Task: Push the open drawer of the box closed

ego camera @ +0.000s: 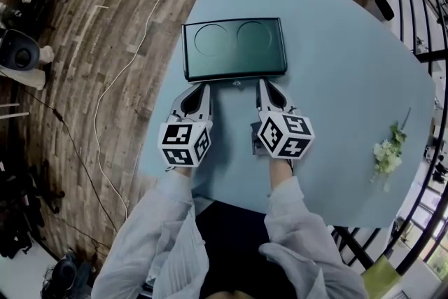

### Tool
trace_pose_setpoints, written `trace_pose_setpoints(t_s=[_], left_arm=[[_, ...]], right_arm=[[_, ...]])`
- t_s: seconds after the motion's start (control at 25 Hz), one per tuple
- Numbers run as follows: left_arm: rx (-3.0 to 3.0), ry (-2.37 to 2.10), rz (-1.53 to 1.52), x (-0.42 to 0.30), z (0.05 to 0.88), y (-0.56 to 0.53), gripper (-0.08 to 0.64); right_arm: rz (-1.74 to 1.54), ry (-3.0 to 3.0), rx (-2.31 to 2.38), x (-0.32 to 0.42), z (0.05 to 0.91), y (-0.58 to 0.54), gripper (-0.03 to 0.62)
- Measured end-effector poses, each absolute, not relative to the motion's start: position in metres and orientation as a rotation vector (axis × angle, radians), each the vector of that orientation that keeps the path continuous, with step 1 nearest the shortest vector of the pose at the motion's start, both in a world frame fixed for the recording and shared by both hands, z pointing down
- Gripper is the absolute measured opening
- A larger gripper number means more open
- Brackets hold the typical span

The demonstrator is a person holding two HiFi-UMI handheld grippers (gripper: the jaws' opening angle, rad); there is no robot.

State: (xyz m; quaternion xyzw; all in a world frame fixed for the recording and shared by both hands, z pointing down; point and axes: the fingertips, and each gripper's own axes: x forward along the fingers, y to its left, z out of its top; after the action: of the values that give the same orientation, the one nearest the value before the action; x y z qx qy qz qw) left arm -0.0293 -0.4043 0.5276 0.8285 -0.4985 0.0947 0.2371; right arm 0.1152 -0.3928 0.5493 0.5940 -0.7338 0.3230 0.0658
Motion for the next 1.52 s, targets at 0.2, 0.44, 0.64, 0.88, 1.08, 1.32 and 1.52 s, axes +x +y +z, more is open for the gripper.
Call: trace_pose_setpoints(t_s=[0.2,0.44,0.64,0.88,1.08,1.32,1.52], left_arm=[[2.269,-1.367,0.257,-0.03,0.527,-0.408,0.015],[2.27,-1.365,0.257,-0.03,0.526,-0.41,0.015],[2.272,-1.361,0.252,-0.031,0.527,-0.411,0.015],[2.275,-1.36,0.258,-0.03,0.527,-0.413,0.015],[2.272,-1.361,0.277,-0.035,0.528,-0.405,0.017],[2.253,-1.365,0.245,-0.037,0.525,-0.38,0.017],[2.255,-1.365,0.223,-0.039,0.517,-0.354,0.017]], right_arm=[[0.965,-2.222,1.805,0.115,0.548,-0.396,0.008],[0.971,-2.224,1.826,0.114,0.547,-0.398,0.008],[0.976,-2.227,1.837,0.113,0.548,-0.399,0.008],[0.983,-2.231,1.844,0.115,0.548,-0.401,0.008],[0.975,-2.203,1.889,0.118,0.539,-0.394,0.008],[0.972,-2.173,1.923,0.129,0.53,-0.369,0.008],[0.983,-2.186,1.92,0.129,0.518,-0.338,0.008]])
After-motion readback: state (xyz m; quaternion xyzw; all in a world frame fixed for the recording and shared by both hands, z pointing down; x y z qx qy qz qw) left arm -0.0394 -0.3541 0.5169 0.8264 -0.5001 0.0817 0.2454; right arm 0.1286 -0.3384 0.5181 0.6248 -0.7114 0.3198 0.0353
